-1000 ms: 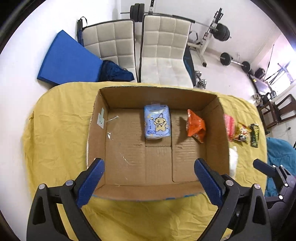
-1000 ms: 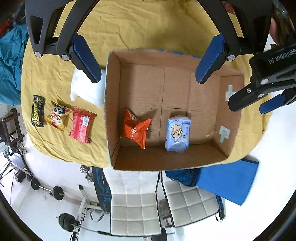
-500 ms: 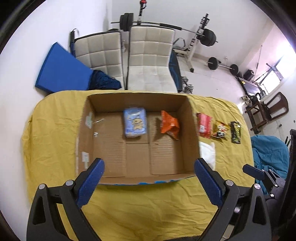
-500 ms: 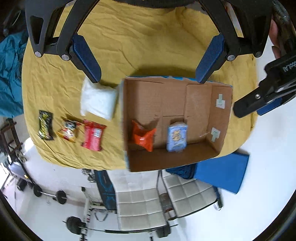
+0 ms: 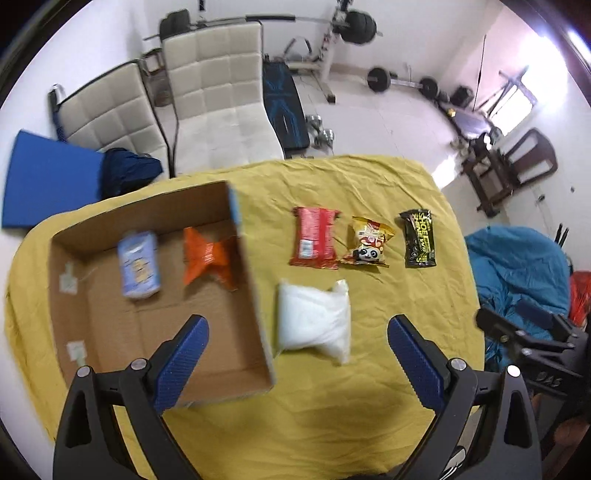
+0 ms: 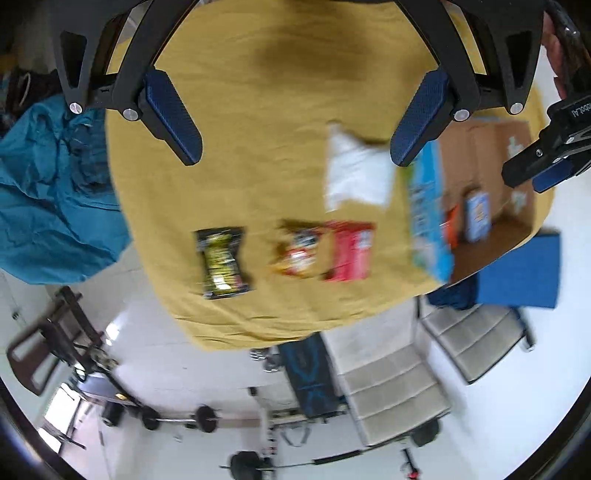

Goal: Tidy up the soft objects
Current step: 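Grasp the red snack bag with the left tool while the right tool grasps the black shoe shine wipes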

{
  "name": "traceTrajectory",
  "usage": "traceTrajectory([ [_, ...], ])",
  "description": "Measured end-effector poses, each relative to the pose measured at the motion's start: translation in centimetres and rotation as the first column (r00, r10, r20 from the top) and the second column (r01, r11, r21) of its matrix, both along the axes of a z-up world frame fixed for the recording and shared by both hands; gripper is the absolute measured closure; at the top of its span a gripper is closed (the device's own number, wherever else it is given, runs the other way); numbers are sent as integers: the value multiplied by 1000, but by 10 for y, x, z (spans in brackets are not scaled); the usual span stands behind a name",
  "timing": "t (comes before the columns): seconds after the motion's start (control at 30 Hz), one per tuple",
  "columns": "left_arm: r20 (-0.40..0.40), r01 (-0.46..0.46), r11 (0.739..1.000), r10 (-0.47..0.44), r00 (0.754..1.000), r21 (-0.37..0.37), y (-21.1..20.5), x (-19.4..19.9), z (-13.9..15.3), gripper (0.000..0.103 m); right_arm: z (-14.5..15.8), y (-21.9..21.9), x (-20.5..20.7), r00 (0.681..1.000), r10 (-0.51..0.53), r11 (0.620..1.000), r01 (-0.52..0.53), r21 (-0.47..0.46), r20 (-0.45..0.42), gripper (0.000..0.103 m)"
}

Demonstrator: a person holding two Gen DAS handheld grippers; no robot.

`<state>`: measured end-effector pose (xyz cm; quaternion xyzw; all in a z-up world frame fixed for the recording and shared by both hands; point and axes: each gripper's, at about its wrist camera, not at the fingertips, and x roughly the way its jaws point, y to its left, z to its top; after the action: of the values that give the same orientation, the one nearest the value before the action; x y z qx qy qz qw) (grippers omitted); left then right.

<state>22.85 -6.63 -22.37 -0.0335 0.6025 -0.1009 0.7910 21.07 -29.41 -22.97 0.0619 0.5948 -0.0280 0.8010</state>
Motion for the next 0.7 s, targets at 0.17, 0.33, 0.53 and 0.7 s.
traceTrajectory([
  [0.17, -63, 32, 998, -29, 998, 45, -40, 48, -40, 4, -23, -61, 39, 998, -47, 999, 47, -5, -38, 0],
  [0.33, -130, 31, 996, -20, 991, 85, -60, 94, -88, 4, -63, -104, 86, 995, -67, 998, 67, -1, -79, 0],
  [0.53, -240, 44, 993, -16, 971, 112, -75, 134, -149, 4, -135, -125, 145, 982, -75, 996, 81, 30, -174, 0],
  [0.7, -332, 45, 990, 2, 943, 134, -82, 156, -198, 4, -196, -132, 175, 958, -97, 992, 114, 46, -269, 0],
])
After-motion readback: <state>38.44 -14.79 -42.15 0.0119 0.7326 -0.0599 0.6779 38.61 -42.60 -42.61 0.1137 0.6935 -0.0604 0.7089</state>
